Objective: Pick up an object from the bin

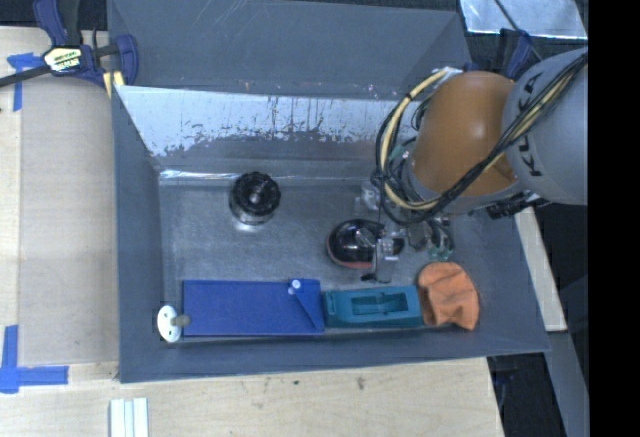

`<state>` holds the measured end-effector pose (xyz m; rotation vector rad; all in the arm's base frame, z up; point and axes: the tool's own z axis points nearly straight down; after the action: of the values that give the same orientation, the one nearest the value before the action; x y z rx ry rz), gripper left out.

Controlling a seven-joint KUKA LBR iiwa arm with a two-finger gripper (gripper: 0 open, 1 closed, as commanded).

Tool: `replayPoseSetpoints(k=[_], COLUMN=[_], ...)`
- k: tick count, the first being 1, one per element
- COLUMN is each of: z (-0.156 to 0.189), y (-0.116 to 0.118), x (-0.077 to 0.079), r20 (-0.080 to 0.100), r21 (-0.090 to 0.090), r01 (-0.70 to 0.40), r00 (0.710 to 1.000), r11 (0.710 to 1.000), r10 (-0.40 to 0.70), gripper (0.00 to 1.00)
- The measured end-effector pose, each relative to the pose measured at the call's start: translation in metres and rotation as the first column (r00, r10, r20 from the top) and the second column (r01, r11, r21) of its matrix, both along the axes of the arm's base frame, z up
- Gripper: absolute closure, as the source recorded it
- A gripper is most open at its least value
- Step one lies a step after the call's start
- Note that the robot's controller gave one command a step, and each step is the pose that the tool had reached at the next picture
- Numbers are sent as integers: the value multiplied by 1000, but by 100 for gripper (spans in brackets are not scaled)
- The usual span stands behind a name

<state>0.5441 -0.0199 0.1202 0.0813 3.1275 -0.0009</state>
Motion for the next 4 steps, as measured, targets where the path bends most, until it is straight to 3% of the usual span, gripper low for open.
replayPoseSetpoints(k=[1, 2, 4], z=[-24, -24, -47], y=[4, 4, 34], x=[-32, -32, -5], r20=[29, 29, -9], r21=[3, 3, -1], r01=[78, 77, 30], r00=[996, 997, 1000], r11=[997, 997, 1000], r10=[-78, -77, -30], gripper=[100, 100, 100])
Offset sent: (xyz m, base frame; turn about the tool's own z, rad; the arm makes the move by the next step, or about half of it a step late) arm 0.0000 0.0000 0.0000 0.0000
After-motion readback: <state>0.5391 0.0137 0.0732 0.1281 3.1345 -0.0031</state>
